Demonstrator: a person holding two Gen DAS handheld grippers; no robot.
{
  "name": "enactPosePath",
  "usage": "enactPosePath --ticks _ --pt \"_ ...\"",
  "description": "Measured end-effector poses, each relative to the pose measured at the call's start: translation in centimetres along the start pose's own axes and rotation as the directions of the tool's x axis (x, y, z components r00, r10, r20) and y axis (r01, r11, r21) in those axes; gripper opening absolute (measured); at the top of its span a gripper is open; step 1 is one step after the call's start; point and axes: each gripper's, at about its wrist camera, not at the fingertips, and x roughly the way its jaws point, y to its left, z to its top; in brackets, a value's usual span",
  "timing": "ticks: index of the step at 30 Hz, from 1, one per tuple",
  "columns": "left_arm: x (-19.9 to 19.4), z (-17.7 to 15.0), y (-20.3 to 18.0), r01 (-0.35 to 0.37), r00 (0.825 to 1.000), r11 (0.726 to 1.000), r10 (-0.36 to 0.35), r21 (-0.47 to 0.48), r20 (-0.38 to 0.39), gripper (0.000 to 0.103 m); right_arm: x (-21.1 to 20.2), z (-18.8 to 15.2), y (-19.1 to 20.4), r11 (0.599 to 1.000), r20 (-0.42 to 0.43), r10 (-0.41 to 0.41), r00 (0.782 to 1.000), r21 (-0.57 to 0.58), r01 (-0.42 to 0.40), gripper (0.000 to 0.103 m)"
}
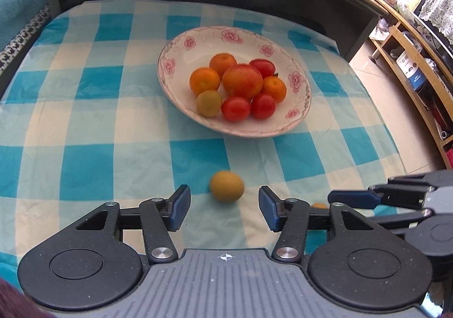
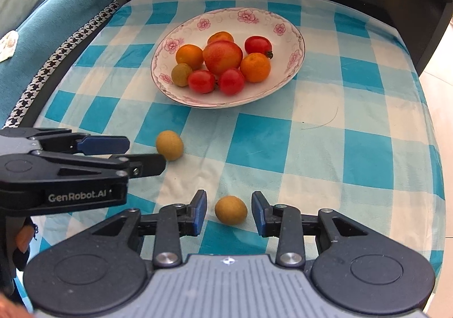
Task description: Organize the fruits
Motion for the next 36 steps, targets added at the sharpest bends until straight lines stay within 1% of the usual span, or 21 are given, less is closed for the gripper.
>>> enactPosePath --ticks 4,8,13,18,20,22,23,25,29,36 --pt "0.0 0.9 -0.2 0.005 1.000 1.000 -0.005 -0.018 0.015 0.062 0.2 -0.2 -0.3 1.000 -0.010 0.001 1.000 0.001 -0.001 0.036" --pt "0.9 0.7 -1.3 -0.007 1.000 1.000 0.007 0.015 -0.005 0.062 0.4 -0.4 -0.3 1.000 -0.018 0.001 1.000 -0.005 -0.001 0.036" --pt "1.9 0.8 -1.8 -0.026 1.000 0.999 0.027 0.028 -0.016 0.061 0.4 -0.6 -0.4 1.000 -0.017 -0.002 1.000 -0.008 0.002 0.036" --pt "2.9 0.5 -1.9 -0.047 0.998 0.998 0.048 0.042 -0.032 0.053 0.6 -0.8 0.1 0.999 -0.009 -0.016 1.000 -0.032 0.016 0.036" --pt "2.9 0.5 -1.9 -0.053 0.998 0.998 0.054 0.042 -0.024 0.051 0.6 -0.6 0.1 0.999 -0.003 -0.019 1.000 -0.034 0.019 0.035" --pt "3.0 0.5 -2.0 -0.054 0.998 0.997 0.055 0.046 -0.022 0.043 0.7 -0.6 0.1 0.999 -0.004 -0.021 1.000 -0.041 0.021 0.033" --pt "3.0 0.5 -2.0 -0.055 0.998 0.997 0.056 0.046 -0.018 0.042 0.8 -0.6 0.2 0.999 -0.006 -0.021 1.000 -0.043 0.021 0.030" --pt "3.0 0.4 -2.2 -0.056 0.998 0.996 0.057 0.063 -0.020 0.038 0.8 -0.6 0.3 0.998 -0.005 -0.027 1.000 -0.051 0.027 0.028" --pt "2.6 0.0 -2.7 -0.061 0.997 0.993 0.064 0.100 -0.032 0.037 0.7 -0.6 0.2 0.998 -0.009 -0.028 1.000 -0.049 0.028 0.028" --pt "1.8 -0.8 -2.5 -0.078 0.996 0.991 0.082 0.107 -0.037 0.036 0.1 -0.6 0.3 0.998 0.004 -0.041 0.999 -0.050 0.041 0.028"
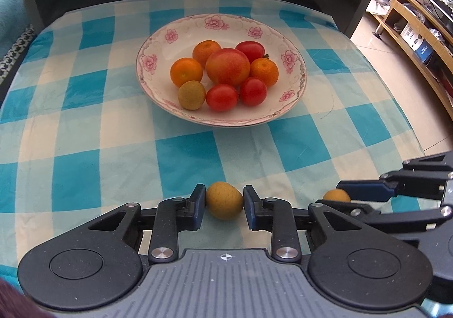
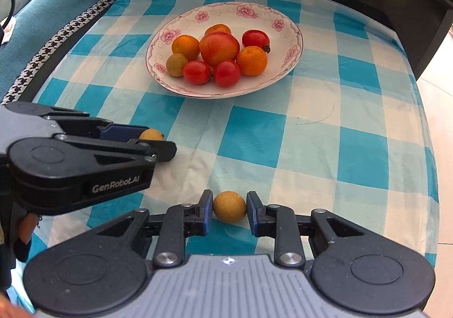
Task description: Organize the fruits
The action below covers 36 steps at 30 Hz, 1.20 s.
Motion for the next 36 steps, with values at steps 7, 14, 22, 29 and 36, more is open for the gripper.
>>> enactPosePath --ticks 7,14,22,29,36 --pt "-1.9 -0.9 0.3 -0.011 1.000 1.000 0.011 0.004 0.015 0.036 -0.9 0.2 0.3 1.000 0.023 0.003 1.000 -0.007 -0.003 0.028" --pt "-2.9 -1.5 0.2 -0.012 1.000 1.000 0.012 -0.003 0.025 0.036 -1.7 0.2 0.6 1.000 0.045 0.006 0.999 -0.009 -0.005 0.028" --pt "-3.5 -1.0 -0.2 -0.017 0.998 1.000 0.017 0.008 0.056 0.036 -2.0 0.7 1.1 1.000 0.063 -0.005 0.998 -0.007 0.005 0.028" --pt "-3.5 -0.4 -0.2 -0.022 0.997 1.000 0.022 0.010 0.073 0.036 -2.0 1.2 1.6 1.000 0.075 -0.002 0.997 -0.003 0.002 0.028" --pt "-3.6 -0.1 -0.2 -0.029 0.996 1.000 0.028 0.008 0.084 0.036 -2.0 1.5 1.7 1.000 0.080 -0.006 0.997 -0.001 0.006 0.028"
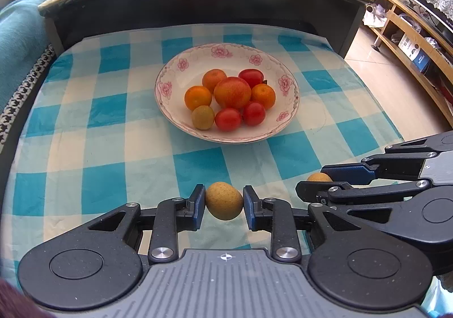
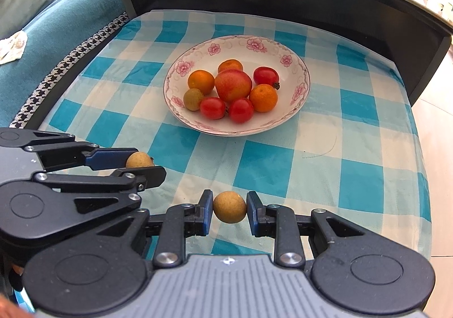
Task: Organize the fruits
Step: 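Lift and carry both small brown fruits over the flowered bowl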
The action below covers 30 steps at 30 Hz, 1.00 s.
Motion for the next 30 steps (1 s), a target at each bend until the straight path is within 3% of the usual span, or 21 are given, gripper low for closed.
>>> enactPosePath --ticks 15,30 --pt "-0.3 1.5 0.0 -0.020 0.999 1.000 0.020 0.007 0.045 0.035 0.0 1.1 -0.1 1.000 0.018 -0.019 1.000 0.003 0.019 0.028" --pt "0.1 4.8 0.5 -0.024 0.996 1.000 0.024 0.004 0.090 0.035 0.0 4.3 -1.3 0.999 0.065 -0.027 0.998 0.029 0.025 0.028"
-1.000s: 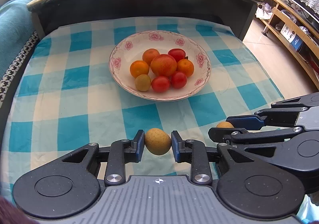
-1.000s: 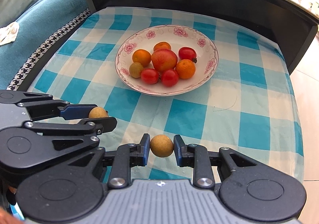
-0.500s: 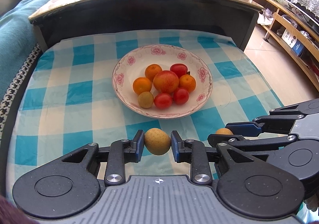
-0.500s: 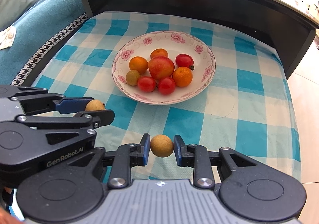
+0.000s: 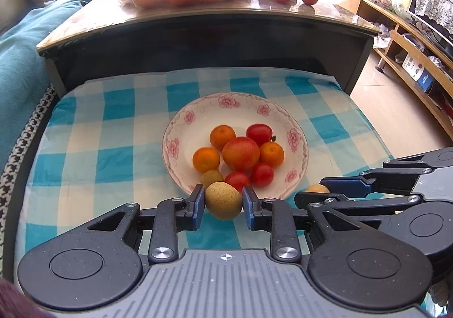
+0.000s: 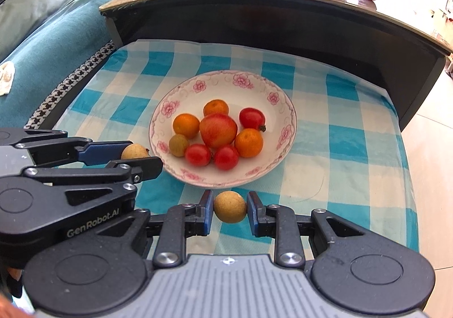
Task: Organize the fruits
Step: 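Lift and carry both small brown fruits over the flowered bowl, then lower both brown fruits into the bowl and open both grippers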
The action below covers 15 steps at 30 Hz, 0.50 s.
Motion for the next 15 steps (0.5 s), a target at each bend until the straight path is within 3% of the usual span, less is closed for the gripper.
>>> enactPosePath --ticks 15 --pt "3.6 2.5 1.2 -0.005 1.000 0.999 0.004 -0.039 -0.019 0.035 3.3 3.2 -1.2 1.000 0.001 -0.008 1.000 0.029 0.008 0.028"
